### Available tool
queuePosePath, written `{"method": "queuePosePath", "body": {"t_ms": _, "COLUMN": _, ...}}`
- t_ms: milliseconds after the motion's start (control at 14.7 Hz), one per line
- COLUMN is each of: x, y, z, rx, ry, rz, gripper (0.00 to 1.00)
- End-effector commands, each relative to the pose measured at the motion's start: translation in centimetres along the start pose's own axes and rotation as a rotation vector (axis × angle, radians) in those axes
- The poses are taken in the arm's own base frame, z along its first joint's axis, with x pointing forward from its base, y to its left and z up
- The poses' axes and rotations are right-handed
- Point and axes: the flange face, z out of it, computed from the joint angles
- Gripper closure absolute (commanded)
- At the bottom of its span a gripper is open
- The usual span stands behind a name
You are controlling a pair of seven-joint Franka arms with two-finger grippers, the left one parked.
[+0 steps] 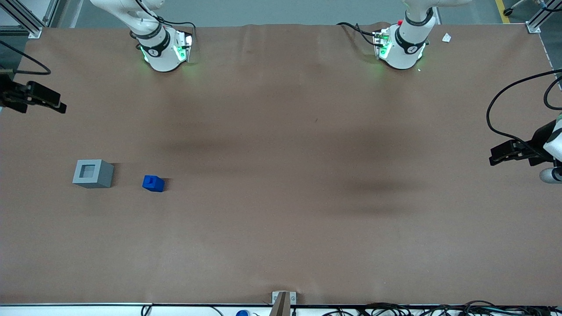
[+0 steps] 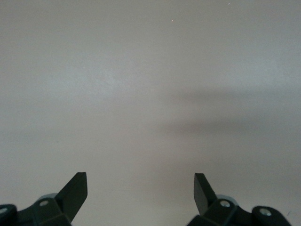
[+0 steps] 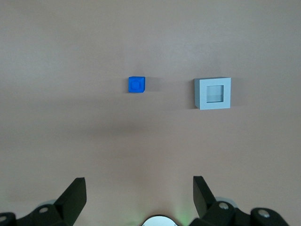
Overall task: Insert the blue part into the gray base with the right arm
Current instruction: 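Move the open right gripper over the blue block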
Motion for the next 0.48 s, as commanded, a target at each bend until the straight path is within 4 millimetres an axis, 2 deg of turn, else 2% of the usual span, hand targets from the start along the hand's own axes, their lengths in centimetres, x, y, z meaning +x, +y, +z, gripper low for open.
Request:
{"method": "queuePosePath", "body": {"t_ms": 0, "x": 1.6, "y": -1.1, "z": 1.9, "rx": -0.001, "ry": -0.009, "rz": -0.004, "gripper": 0.00}}
{"method": "queuePosePath", "body": {"t_ms": 408, "x": 5.3, "y": -2.3, "z": 7.9, "rx": -0.035, "ry": -0.055, "rz": 0.012, "gripper": 0.00}}
